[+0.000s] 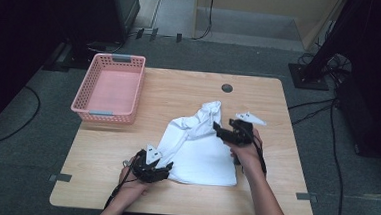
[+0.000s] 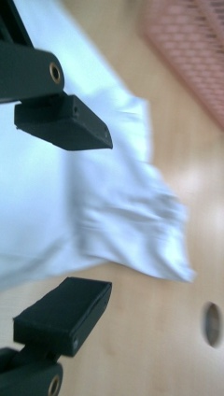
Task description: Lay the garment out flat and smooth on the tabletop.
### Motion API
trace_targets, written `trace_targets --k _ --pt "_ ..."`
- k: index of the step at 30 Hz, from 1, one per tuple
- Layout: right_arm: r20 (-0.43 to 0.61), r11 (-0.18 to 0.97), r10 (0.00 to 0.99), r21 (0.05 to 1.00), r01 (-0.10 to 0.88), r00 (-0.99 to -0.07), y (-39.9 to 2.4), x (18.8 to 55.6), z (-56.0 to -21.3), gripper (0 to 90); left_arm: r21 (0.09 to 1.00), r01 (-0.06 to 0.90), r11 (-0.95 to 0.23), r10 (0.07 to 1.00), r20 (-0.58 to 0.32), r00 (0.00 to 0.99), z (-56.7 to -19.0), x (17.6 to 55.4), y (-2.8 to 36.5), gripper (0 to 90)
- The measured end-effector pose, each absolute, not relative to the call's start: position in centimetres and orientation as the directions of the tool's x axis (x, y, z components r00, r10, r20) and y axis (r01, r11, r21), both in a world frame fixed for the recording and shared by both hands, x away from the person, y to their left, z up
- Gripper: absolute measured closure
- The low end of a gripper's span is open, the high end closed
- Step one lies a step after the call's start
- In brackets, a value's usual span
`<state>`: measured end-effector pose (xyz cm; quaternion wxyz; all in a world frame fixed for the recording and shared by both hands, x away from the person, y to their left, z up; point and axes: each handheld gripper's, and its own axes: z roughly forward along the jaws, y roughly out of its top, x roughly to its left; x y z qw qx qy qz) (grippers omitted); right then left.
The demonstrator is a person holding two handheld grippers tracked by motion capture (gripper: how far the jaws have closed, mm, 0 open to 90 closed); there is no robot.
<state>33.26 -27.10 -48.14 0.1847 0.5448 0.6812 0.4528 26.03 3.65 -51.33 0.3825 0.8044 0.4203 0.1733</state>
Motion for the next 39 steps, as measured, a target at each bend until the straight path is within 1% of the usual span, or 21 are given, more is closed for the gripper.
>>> trace_targets --k 3,5,7,10,13,14,16,17,20,34,39 --pt "0.192 0.061 0.910 0.816 0.575 -0.368 -27.0 30.7 -49.8 20.9 0.761 0.551 -0.341 0.822 -0.042 0.567 -51.4 26.6 4.2 40.0" --pt "0.130 0.094 0.932 0.815 0.572 -0.338 -27.2 29.5 -50.9 20.4 0.758 0.563 -0.330 0.835 -0.043 0.548 -51.5 26.9 4.6 40.0" --pt "0.099 0.120 0.935 0.816 0.566 -0.341 -27.4 28.8 -51.6 18.8 0.757 0.564 -0.331 0.843 -0.031 0.537 -51.6 27.0 4.9 40.1" --pt "0.086 0.119 0.948 0.796 0.593 -0.306 -27.6 28.2 -52.3 18.8 0.748 0.564 -0.349 0.839 -0.018 0.543 -51.8 27.0 5.0 40.1" --pt "0.078 0.120 0.952 0.796 0.594 -0.297 -27.7 28.0 -52.3 18.7 0.750 0.557 -0.356 0.837 -0.008 0.547 -51.9 26.9 5.0 40.2" --pt "0.075 0.125 0.953 0.784 0.608 -0.294 -27.7 28.0 -52.4 18.7 0.752 0.556 -0.354 0.838 -0.009 0.546 -51.9 26.8 4.9 40.7" --pt "0.027 0.171 0.957 0.749 0.640 -0.288 -27.4 28.0 -52.6 18.2 0.761 0.546 -0.351 0.836 -0.009 0.549 -52.0 26.6 5.0 42.4" --pt "0.020 0.180 0.956 0.750 0.636 -0.294 -27.3 27.8 -52.6 18.1 0.763 0.546 -0.346 0.835 -0.015 0.550 -52.0 26.4 5.0 43.4" --pt "0.023 0.176 0.957 0.750 0.638 -0.290 -27.3 27.3 -52.6 18.2 0.767 0.537 -0.351 0.827 -0.015 0.562 -52.1 25.8 5.0 46.5" --pt "0.024 0.181 0.954 0.749 0.637 -0.299 -28.0 24.0 -52.6 18.0 0.767 0.515 -0.384 0.794 -0.011 0.608 -52.1 23.2 5.5 46.6" --pt "0.024 0.193 0.948 0.749 0.634 -0.316 -28.2 23.1 -52.6 18.1 0.766 0.502 -0.401 0.776 -0.007 0.631 -52.1 22.3 5.4 47.7"
